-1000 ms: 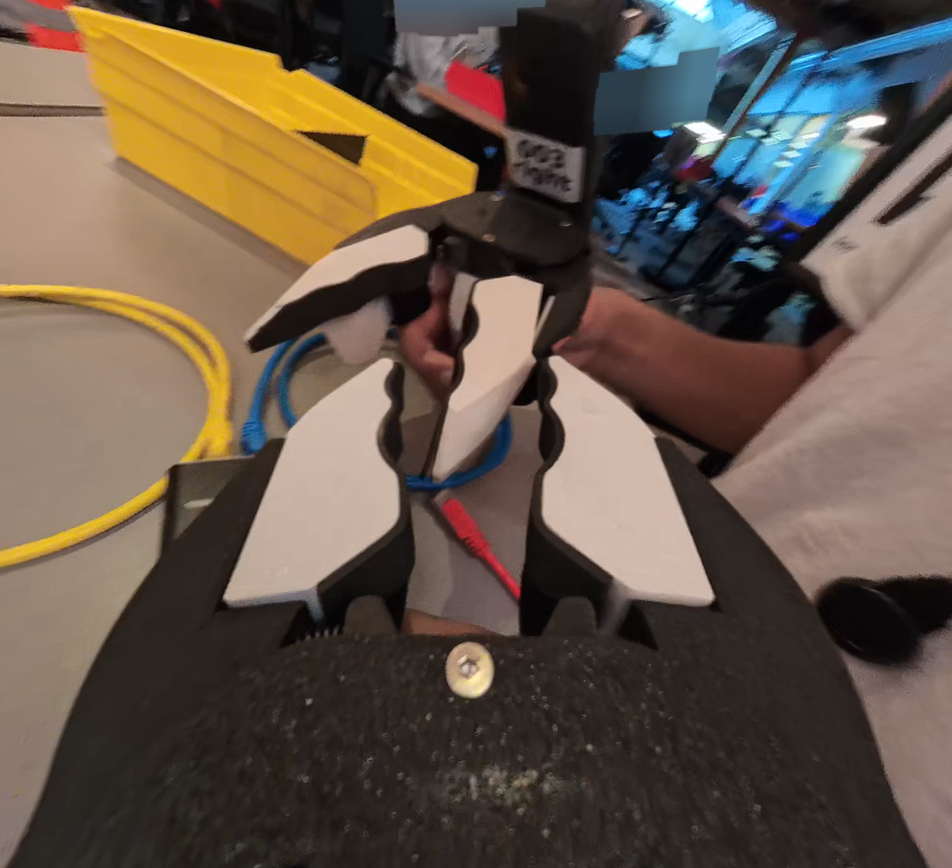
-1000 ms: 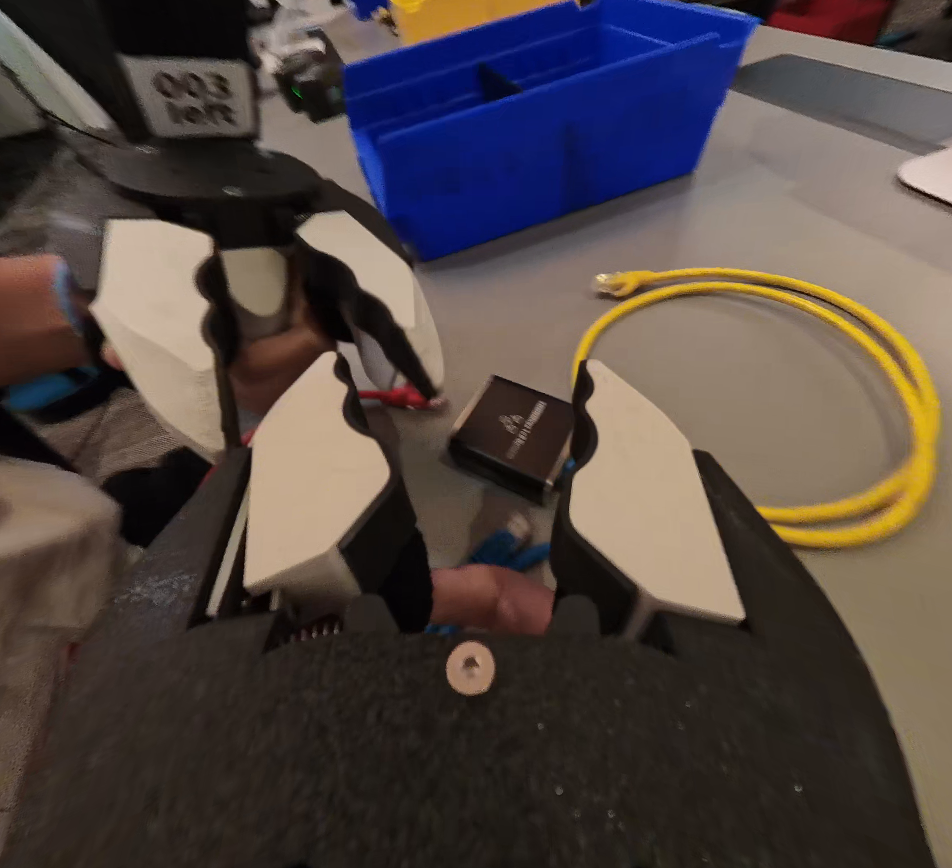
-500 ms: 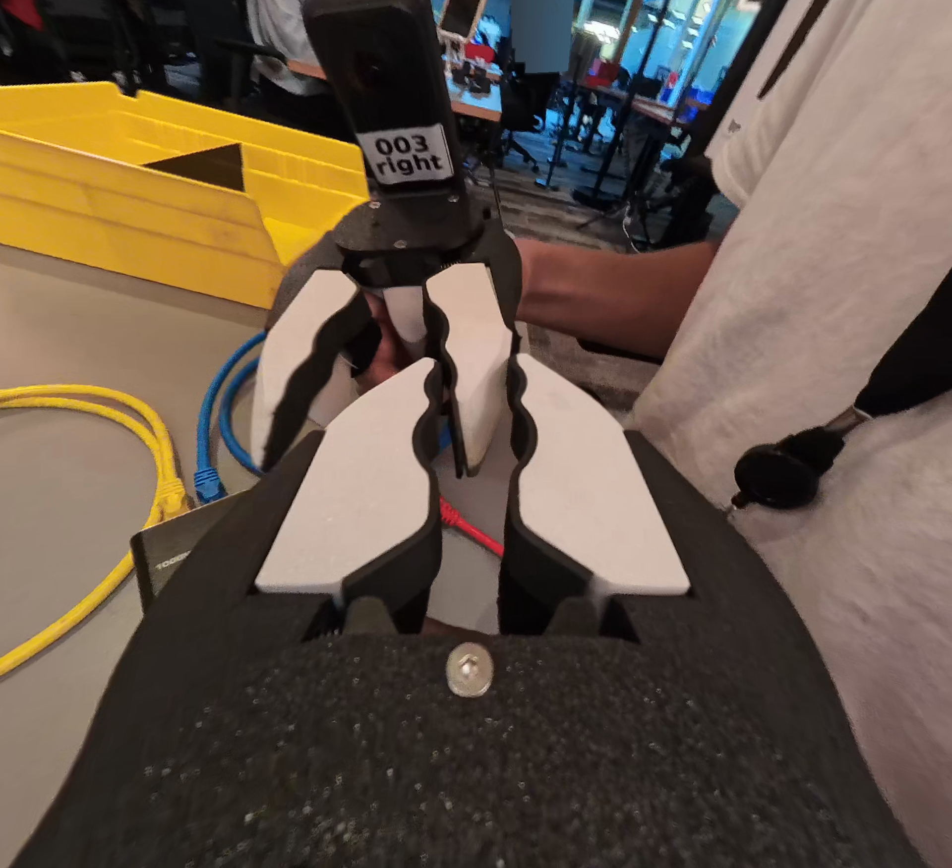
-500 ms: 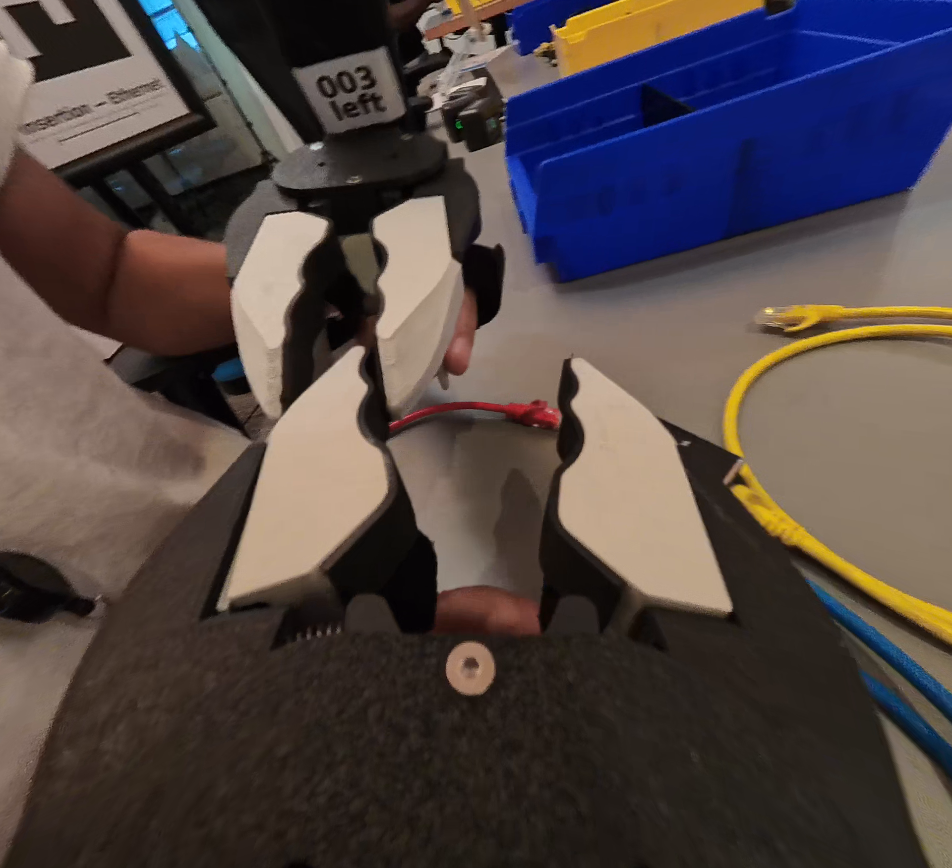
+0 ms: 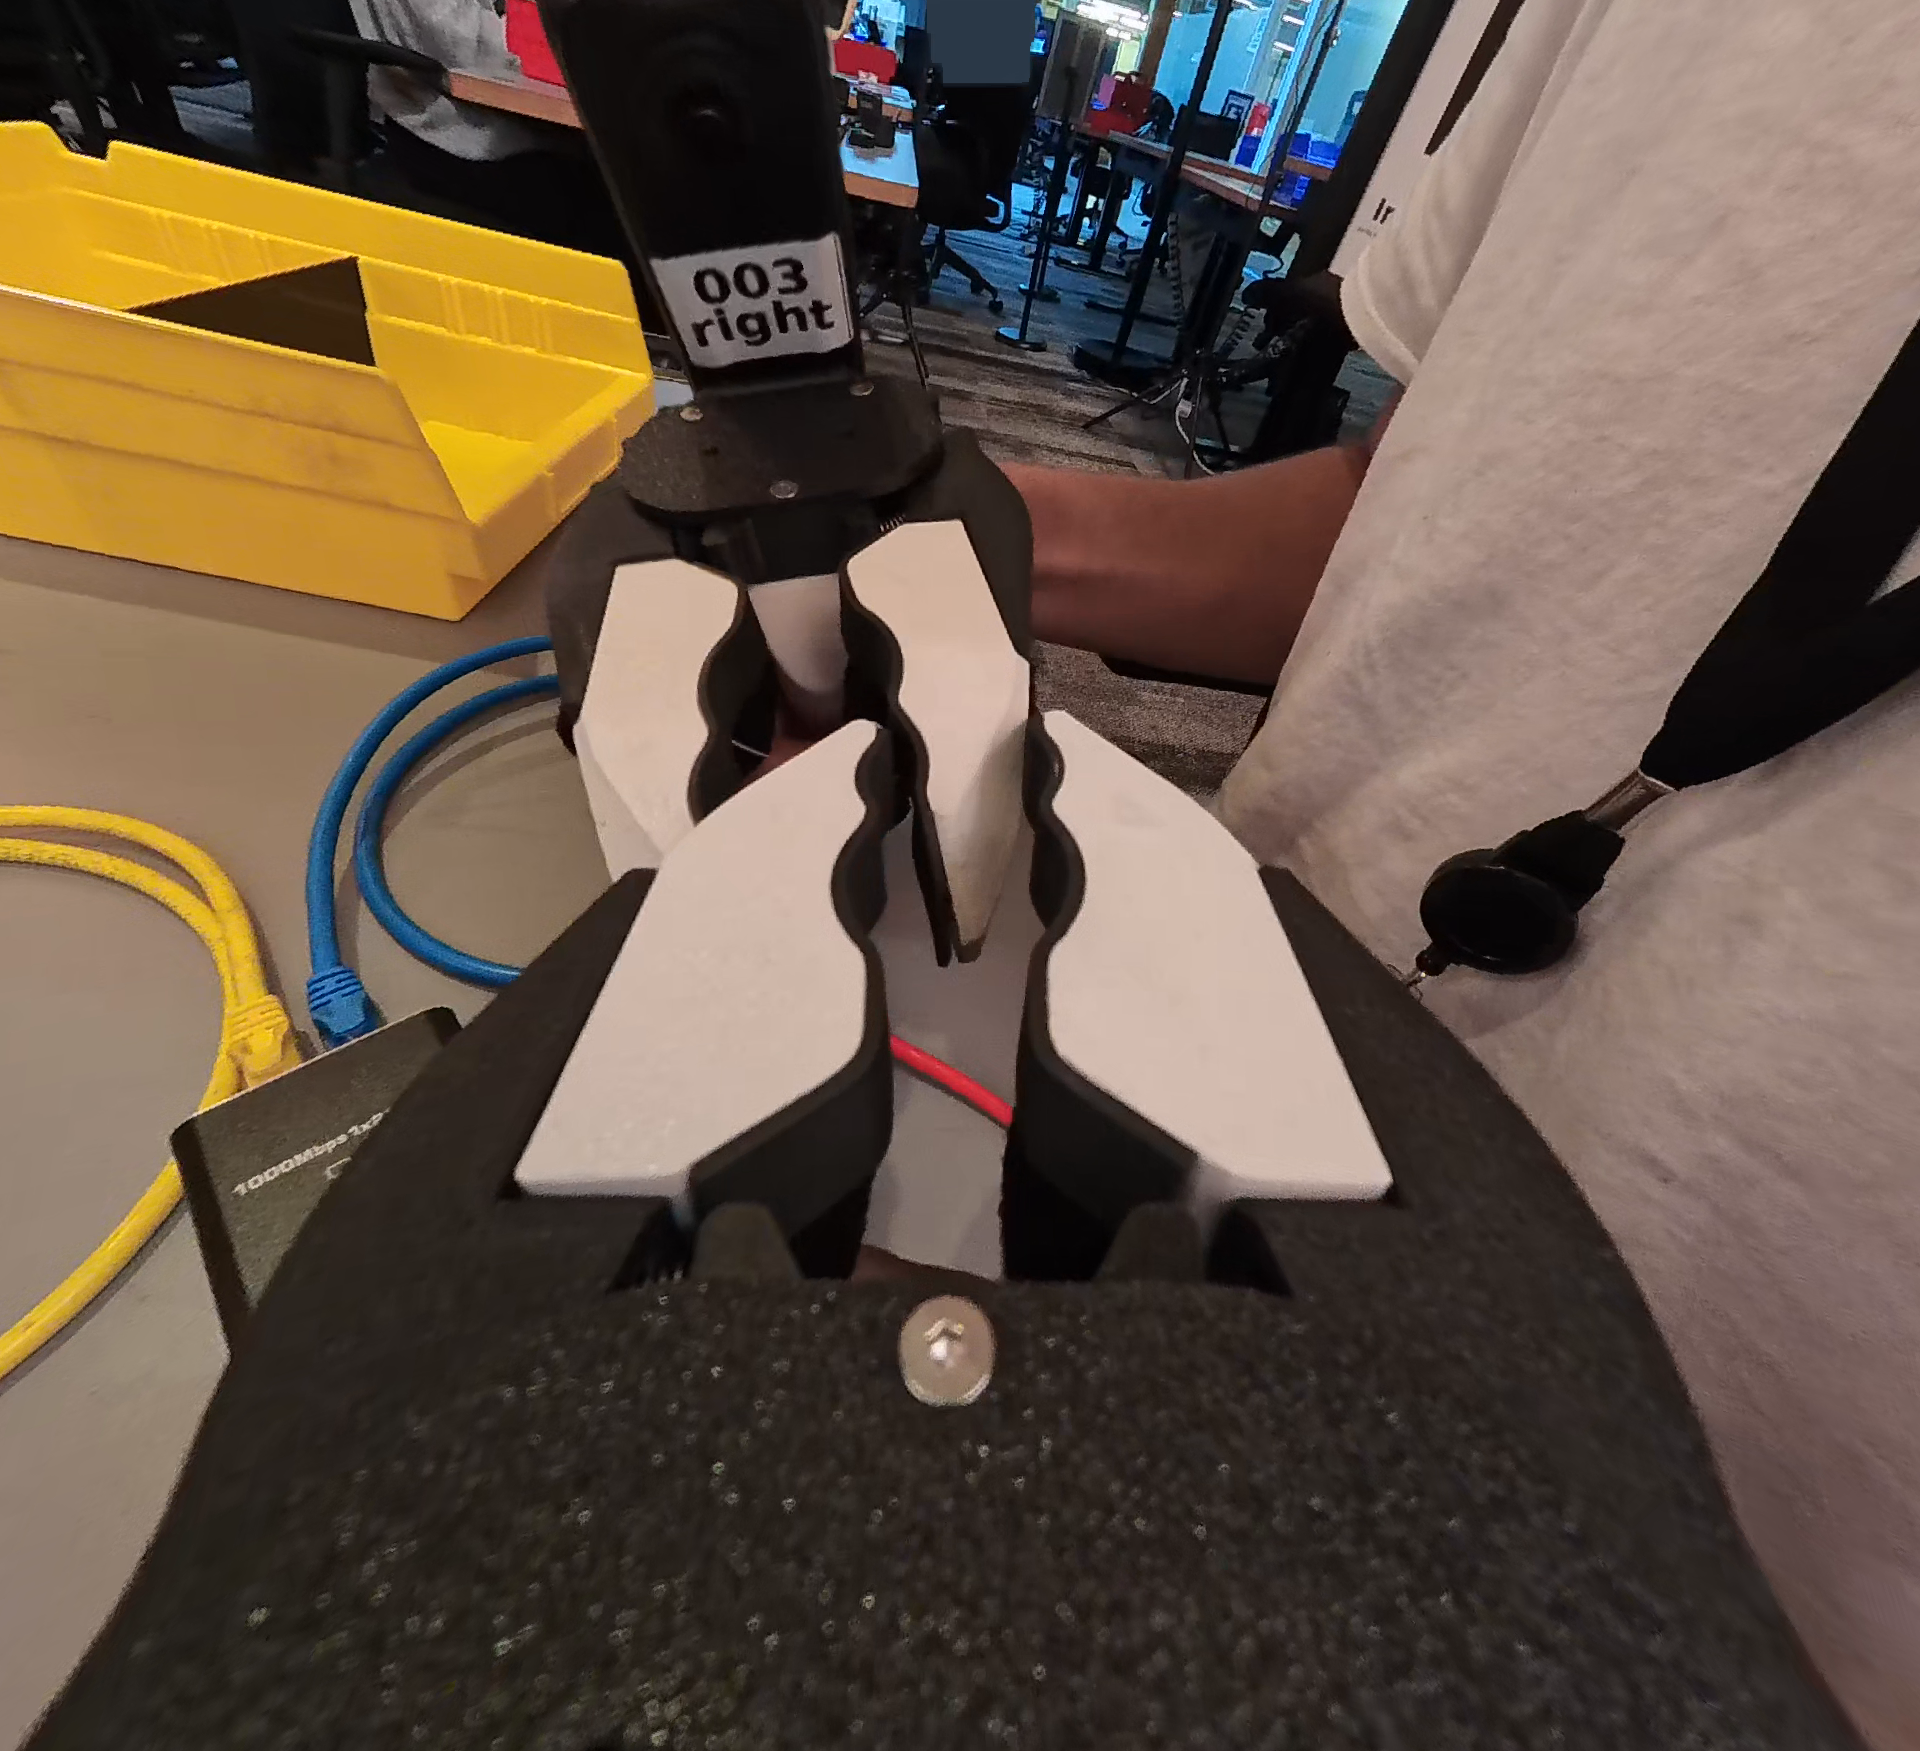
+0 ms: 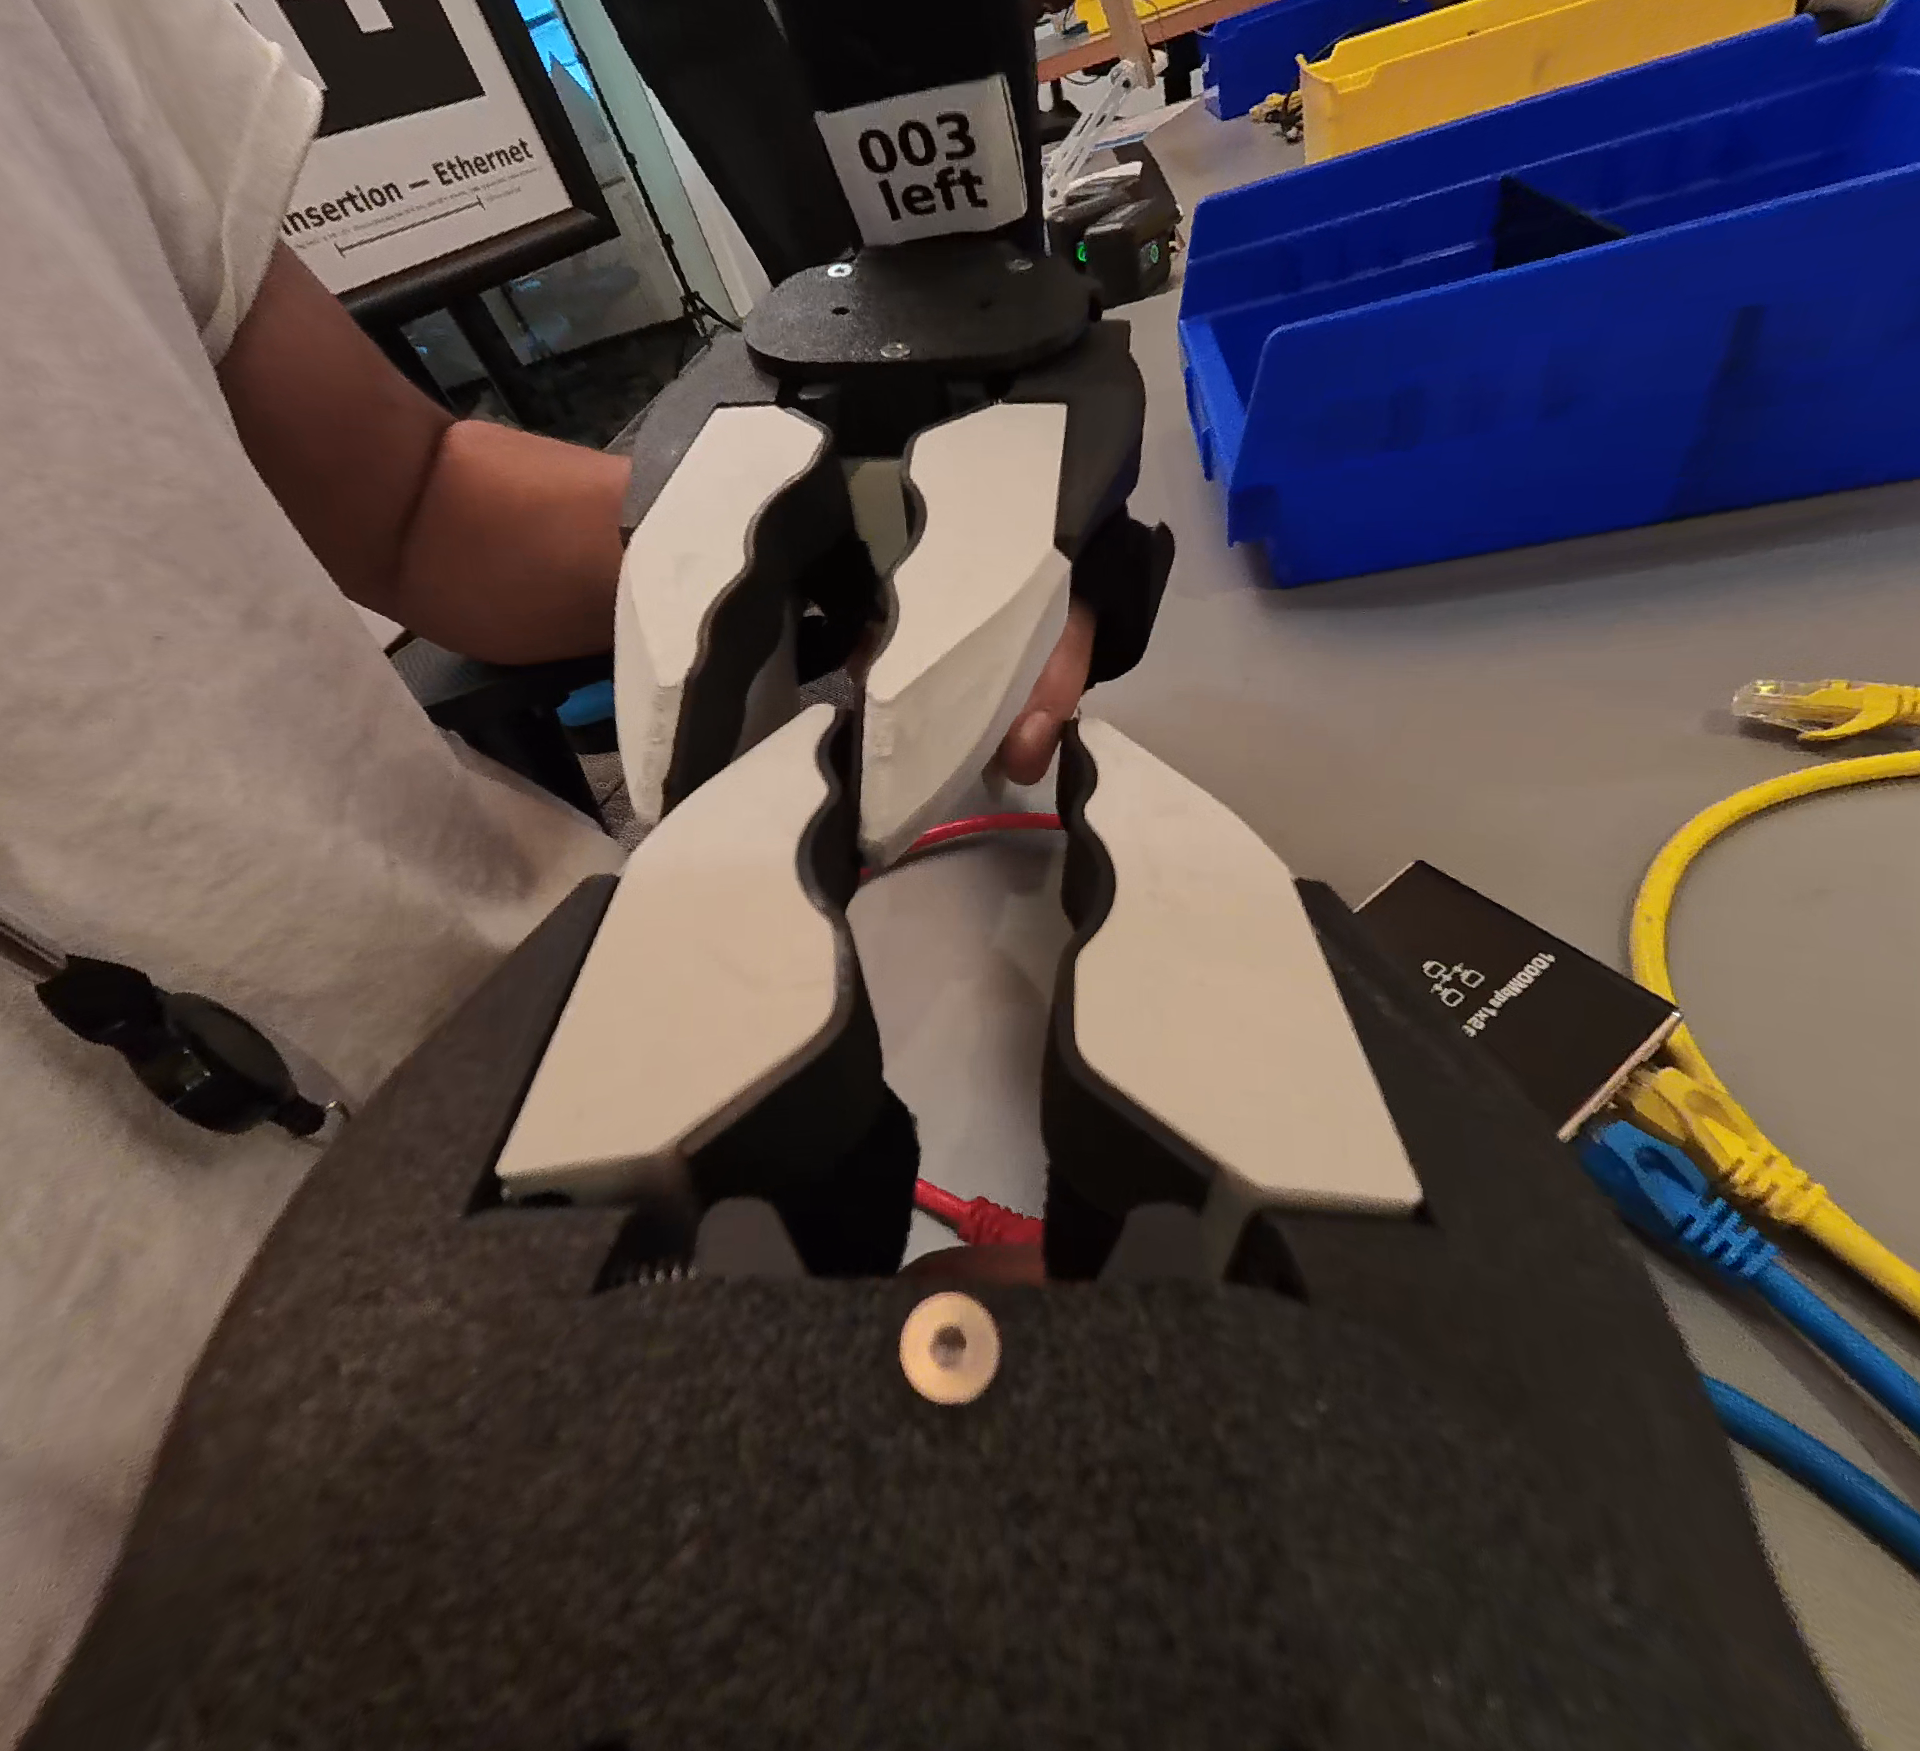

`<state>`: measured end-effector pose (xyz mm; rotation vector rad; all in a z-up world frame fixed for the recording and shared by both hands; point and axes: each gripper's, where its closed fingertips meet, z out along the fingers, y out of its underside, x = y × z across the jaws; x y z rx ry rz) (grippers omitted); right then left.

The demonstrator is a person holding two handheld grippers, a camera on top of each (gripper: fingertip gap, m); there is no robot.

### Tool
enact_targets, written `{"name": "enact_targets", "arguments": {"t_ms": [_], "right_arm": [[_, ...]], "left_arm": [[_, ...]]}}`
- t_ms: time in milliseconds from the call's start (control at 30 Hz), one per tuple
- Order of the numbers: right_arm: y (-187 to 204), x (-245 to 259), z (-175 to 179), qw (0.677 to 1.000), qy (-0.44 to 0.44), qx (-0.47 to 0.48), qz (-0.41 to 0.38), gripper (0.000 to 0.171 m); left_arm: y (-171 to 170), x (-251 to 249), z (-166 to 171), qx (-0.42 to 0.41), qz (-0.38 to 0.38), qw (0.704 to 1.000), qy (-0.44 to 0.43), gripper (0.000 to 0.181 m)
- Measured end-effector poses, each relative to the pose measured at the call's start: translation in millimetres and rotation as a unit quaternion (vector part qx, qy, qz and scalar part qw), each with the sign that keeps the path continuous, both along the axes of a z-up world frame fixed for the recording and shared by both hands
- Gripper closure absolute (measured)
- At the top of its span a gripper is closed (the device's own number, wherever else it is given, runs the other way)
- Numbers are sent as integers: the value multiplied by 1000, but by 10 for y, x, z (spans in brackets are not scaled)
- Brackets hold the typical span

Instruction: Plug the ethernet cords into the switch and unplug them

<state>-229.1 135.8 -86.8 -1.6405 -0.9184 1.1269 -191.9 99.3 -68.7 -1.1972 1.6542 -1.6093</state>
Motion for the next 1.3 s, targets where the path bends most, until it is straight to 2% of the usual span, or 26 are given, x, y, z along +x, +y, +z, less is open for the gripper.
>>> {"name": "enact_targets", "arguments": {"t_ms": [200,333,467,700,800,867,933,1000,1067,1133,1300], "right_arm": [[6,-27,-1,1000,5,-1,-6,128],[52,-12,16,1000,8,11,-25,113],[-37,-37,81,1000,28,10,3,132],[94,26,133,998,20,38,-39,128],[102,59,142,999,20,38,-34,147],[191,136,136,997,16,37,-58,157],[208,205,171,997,23,50,-62,156],[258,310,177,994,16,63,-84,165],[276,376,171,993,10,70,-93,165],[309,405,140,993,2,58,-102,158],[198,260,70,998,5,13,-54,151]], "left_arm": [[-32,-40,11,-8,-18,1000,0,158],[-47,-46,31,-17,-25,1000,-5,158],[-50,-35,66,-28,-26,999,-13,158],[31,-12,115,-45,-11,999,-25,158],[105,30,108,-60,11,998,-19,158],[192,63,105,-61,43,997,-20,158],[265,54,135,-58,69,995,-29,151],[355,44,141,-60,94,993,-26,144],[401,45,114,-49,109,993,-23,144],[378,60,56,-35,105,994,-14,147],[285,89,36,-18,88,996,-17,160]]}}
